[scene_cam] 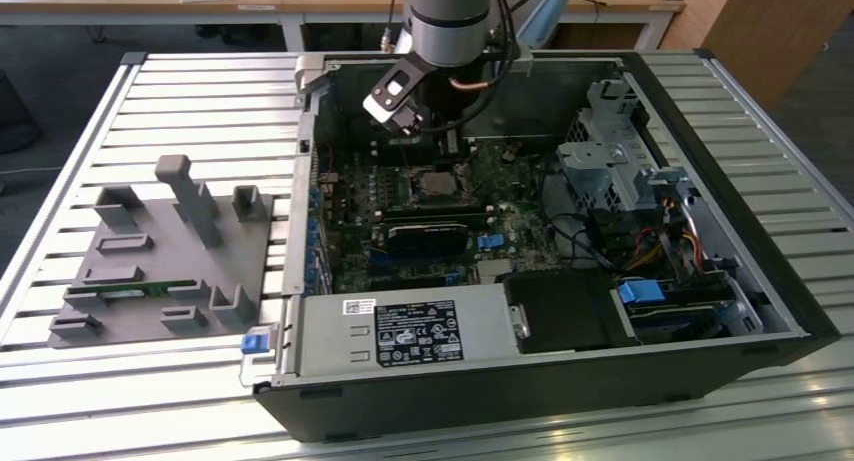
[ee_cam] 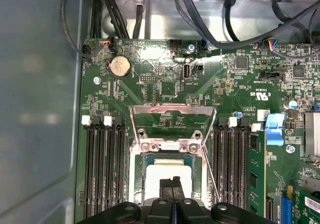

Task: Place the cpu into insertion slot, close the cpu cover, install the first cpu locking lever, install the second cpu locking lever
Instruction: 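Close the cpu cover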

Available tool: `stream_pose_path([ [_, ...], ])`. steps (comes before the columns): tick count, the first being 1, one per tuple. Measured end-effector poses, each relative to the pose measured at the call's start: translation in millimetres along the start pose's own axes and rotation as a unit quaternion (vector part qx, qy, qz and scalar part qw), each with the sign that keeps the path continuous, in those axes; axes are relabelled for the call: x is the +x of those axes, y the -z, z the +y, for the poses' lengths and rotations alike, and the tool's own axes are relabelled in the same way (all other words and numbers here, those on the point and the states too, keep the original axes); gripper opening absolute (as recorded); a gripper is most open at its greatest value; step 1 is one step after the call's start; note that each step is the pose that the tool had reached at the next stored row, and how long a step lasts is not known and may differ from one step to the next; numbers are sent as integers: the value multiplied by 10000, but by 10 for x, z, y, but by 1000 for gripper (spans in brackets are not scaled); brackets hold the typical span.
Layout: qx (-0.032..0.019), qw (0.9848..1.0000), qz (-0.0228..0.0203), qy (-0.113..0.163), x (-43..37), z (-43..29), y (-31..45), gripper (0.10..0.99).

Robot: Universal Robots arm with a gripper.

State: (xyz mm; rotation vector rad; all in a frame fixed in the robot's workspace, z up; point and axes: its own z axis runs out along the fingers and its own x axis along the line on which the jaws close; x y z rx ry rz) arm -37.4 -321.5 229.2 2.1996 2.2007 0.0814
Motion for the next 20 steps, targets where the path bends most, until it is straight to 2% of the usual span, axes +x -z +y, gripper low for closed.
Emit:
stream_pose_path([
  [20,0,10000,0,0,2,3,56,114],
])
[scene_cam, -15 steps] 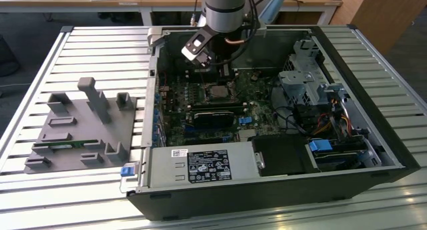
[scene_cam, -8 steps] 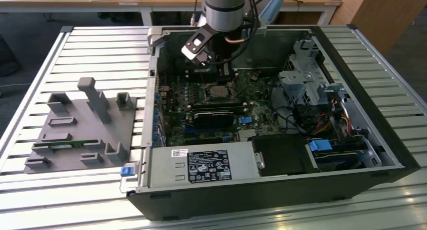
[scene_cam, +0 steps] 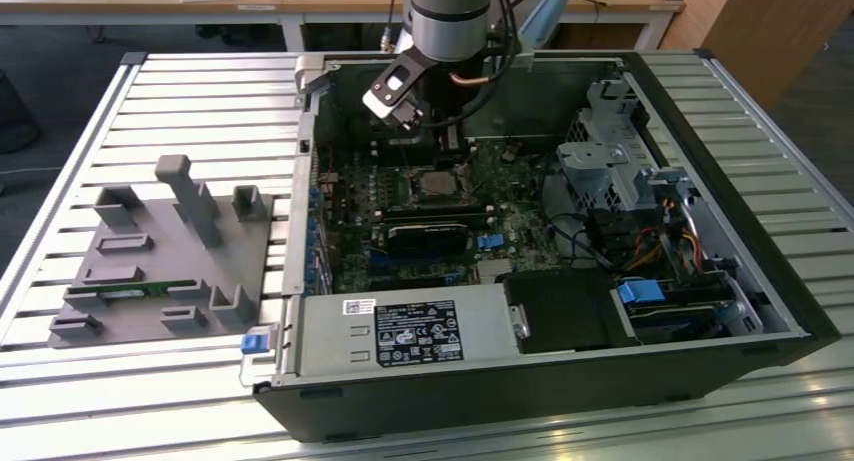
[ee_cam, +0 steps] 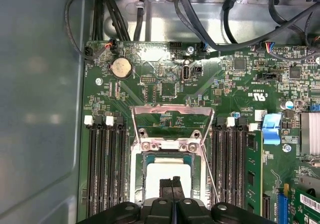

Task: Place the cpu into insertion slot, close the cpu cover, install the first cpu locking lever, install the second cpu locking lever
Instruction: 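Close the cpu cover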

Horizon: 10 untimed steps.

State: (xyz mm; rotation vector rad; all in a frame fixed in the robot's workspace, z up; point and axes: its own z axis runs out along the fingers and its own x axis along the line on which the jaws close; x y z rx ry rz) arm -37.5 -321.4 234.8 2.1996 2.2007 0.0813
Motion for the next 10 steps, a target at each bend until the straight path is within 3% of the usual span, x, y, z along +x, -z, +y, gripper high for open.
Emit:
stream_pose_path([
  [10,0,10000,0,0,1,2,30,114],
])
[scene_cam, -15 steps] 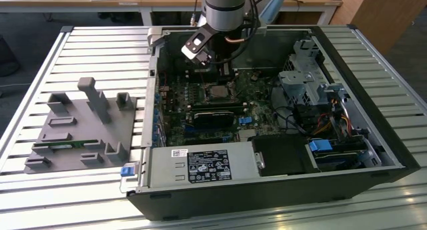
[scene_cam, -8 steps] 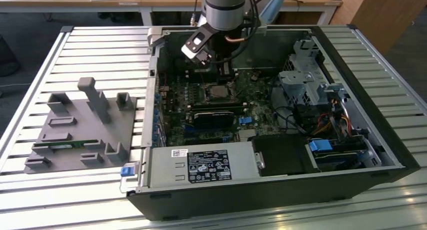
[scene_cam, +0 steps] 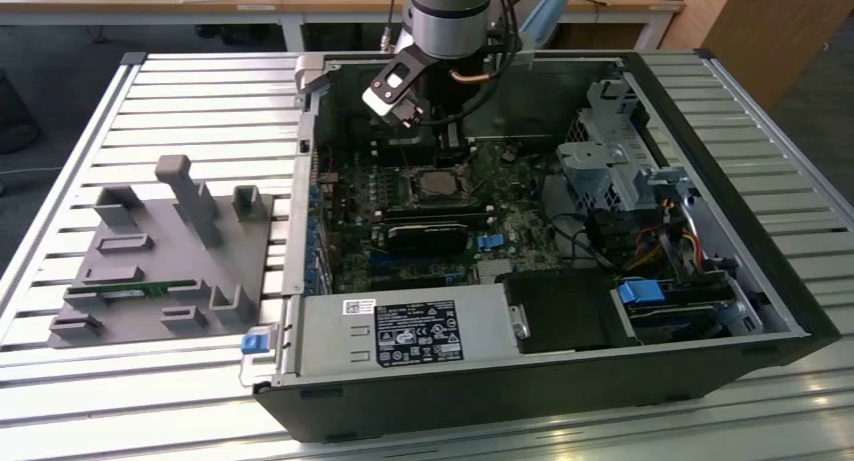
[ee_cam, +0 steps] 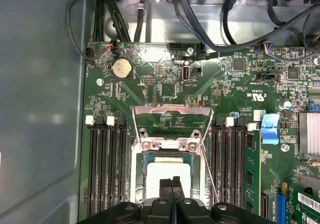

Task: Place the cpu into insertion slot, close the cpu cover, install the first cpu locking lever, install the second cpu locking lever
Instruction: 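Close the cpu cover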

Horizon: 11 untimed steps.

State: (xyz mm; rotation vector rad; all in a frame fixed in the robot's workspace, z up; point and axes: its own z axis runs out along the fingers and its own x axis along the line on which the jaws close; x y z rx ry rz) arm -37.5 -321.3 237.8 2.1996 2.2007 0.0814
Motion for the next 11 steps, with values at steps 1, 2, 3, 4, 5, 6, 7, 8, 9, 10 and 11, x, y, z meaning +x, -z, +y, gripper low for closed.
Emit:
stream_pose_path([
  [1,0,10000,0,0,0,0,4,114],
  [2,0,10000,0,0,0,0,8,114],
  [3,0,10000,0,0,1,1,12,114],
  [4,0,10000,0,0,1,1,17,114],
  [5,0,10000,0,0,1,1,20,114],
  [6,0,10000,0,0,1,2,23,114],
  [7,0,10000,0,0,1,2,26,114],
  [8,0,10000,0,0,1,2,30,114],
  [9,1,10000,0,0,1,2,34,114],
  [10,0,10000,0,0,2,2,37,114],
  [11,0,10000,0,0,2,3,41,114],
])
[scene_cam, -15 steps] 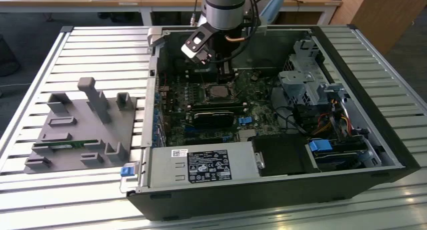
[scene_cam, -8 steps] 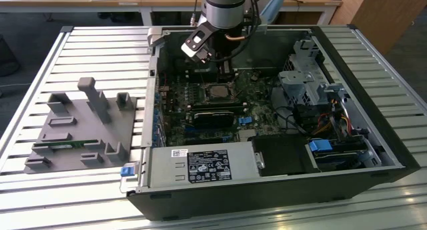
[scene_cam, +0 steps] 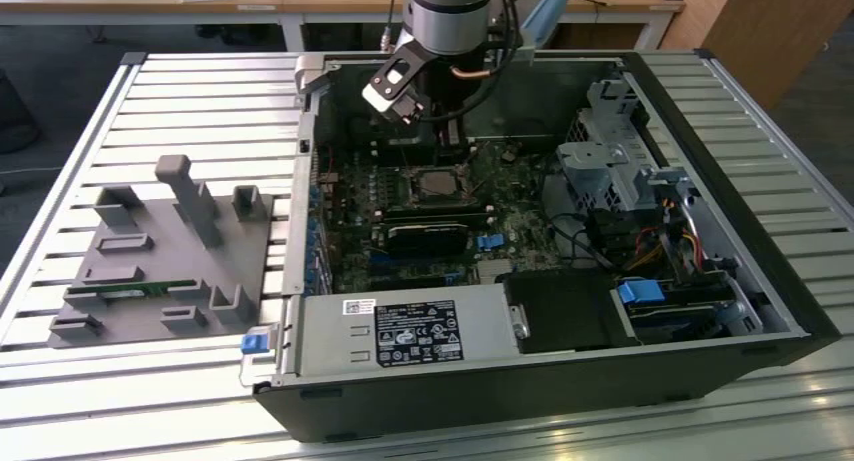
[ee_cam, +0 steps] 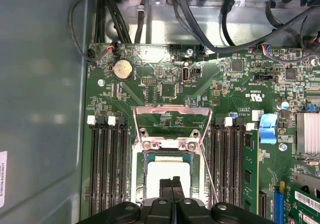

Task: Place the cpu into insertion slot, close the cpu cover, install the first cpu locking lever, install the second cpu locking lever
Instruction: 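Close the cpu cover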

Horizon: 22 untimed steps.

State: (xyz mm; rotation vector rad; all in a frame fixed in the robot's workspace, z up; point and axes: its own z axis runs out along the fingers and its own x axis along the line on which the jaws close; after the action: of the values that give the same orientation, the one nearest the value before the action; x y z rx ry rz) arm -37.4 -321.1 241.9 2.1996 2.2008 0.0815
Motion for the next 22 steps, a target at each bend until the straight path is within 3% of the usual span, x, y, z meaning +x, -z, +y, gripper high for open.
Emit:
stream_pose_path([
  [22,0,10000,0,0,10,6,114,114],
])
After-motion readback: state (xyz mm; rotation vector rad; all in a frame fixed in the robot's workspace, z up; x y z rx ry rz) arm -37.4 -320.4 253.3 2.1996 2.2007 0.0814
